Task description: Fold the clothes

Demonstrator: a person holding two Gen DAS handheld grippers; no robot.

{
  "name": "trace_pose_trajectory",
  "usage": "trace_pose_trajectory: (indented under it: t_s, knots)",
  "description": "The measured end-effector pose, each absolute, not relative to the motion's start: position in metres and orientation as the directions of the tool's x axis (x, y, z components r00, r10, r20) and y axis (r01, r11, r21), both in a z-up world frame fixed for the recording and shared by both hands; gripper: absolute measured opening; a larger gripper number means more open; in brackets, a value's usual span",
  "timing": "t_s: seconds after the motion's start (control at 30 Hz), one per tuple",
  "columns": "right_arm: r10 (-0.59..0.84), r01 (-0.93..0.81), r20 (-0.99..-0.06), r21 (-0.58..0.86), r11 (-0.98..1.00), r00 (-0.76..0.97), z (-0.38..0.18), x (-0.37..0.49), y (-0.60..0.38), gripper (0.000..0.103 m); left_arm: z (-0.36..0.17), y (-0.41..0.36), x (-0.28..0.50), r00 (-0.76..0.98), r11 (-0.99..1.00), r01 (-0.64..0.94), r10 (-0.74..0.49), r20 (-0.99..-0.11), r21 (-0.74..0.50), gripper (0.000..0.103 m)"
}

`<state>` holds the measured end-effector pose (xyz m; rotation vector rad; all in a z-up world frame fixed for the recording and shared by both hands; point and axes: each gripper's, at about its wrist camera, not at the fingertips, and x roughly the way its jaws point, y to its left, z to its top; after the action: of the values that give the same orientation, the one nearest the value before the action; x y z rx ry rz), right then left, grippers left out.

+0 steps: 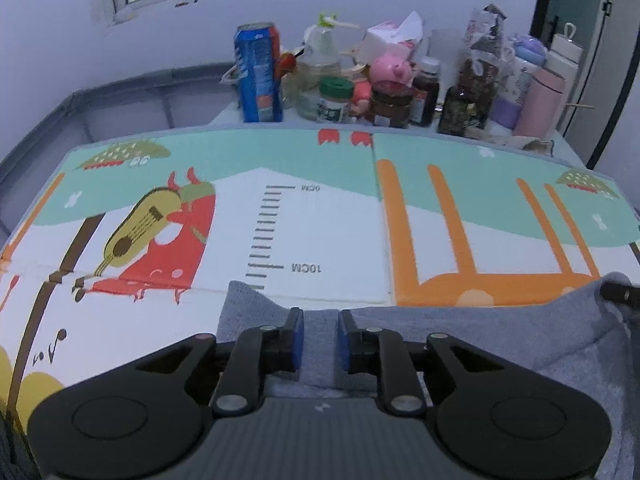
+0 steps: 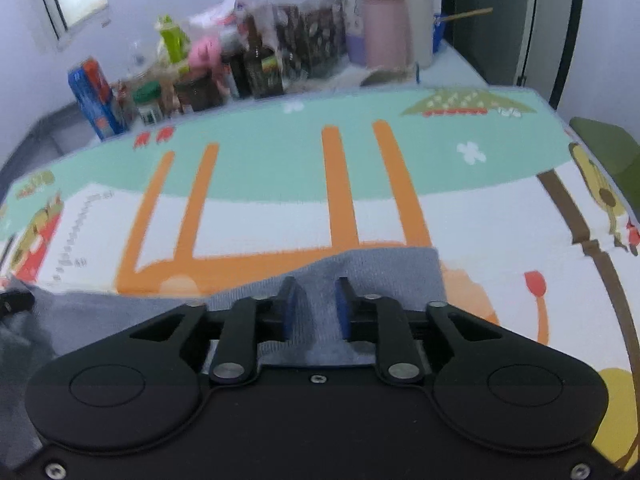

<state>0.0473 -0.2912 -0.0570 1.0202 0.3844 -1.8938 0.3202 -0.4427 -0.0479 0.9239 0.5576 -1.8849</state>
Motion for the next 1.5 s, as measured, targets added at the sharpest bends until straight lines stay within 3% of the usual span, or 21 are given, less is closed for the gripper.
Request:
trace_pose_trajectory:
  t_s: [0.13, 0.2, 0.27, 0.5, 0.73, 0.93, 1.13, 1.5]
  knots:
    - [-0.605, 0.823, -0.758, 0.169, -0.542, -0.243, -0.04, 0.041, -0.284, 0.024, -0.04, -0.432, 0.318, -0.328, -0.496, 0.868, -0.527, -0.784, -0.03, 0.034]
    - [-0.615, 0.823, -0.75, 0.176, -0.541, -0.244, -0.032, 0.04, -0.278, 0.024, -0.037, -0.423, 0.317, -0.367, -0.532, 0.845, -0.508, -0.78, -0.051, 0.048]
    - [-0.625, 0.83, -0.745, 0.182, -0.527, -0.233, -0.026, 0.041, -0.272, 0.024, -0.035, -0.412, 0.316, -0.408, -0.573, 0.817, -0.486, -0.773, -0.072, 0.051]
    - [-0.621, 0.868, -0.771, 0.208, -0.452, -0.139, -0.025, 0.062, -0.243, 0.012, -0.048, -0.381, 0.318, -0.445, -0.638, 0.764, -0.413, -0.794, -0.097, 0.051]
    - [-0.59, 0.886, -0.804, 0.218, -0.409, -0.074, -0.042, 0.093, -0.212, 0.012, -0.071, -0.374, 0.339, -0.426, -0.632, 0.765, -0.347, -0.836, -0.127, 0.051]
    - [-0.555, 0.869, -0.823, 0.184, -0.459, -0.118, -0.057, 0.089, -0.183, 0.012, -0.081, -0.389, 0.375, -0.392, -0.56, 0.818, -0.369, -0.843, -0.135, 0.053]
    - [-0.519, 0.845, -0.837, 0.145, -0.515, -0.172, -0.073, 0.081, -0.154, 0.009, -0.079, -0.404, 0.406, -0.291, -0.467, 0.882, -0.434, -0.853, -0.063, 0.045]
    - [-0.475, 0.767, -0.842, 0.123, -0.63, -0.255, -0.069, 0.054, -0.102, 0.01, -0.064, -0.395, 0.443, -0.259, -0.396, 0.916, -0.475, -0.841, -0.059, 0.044]
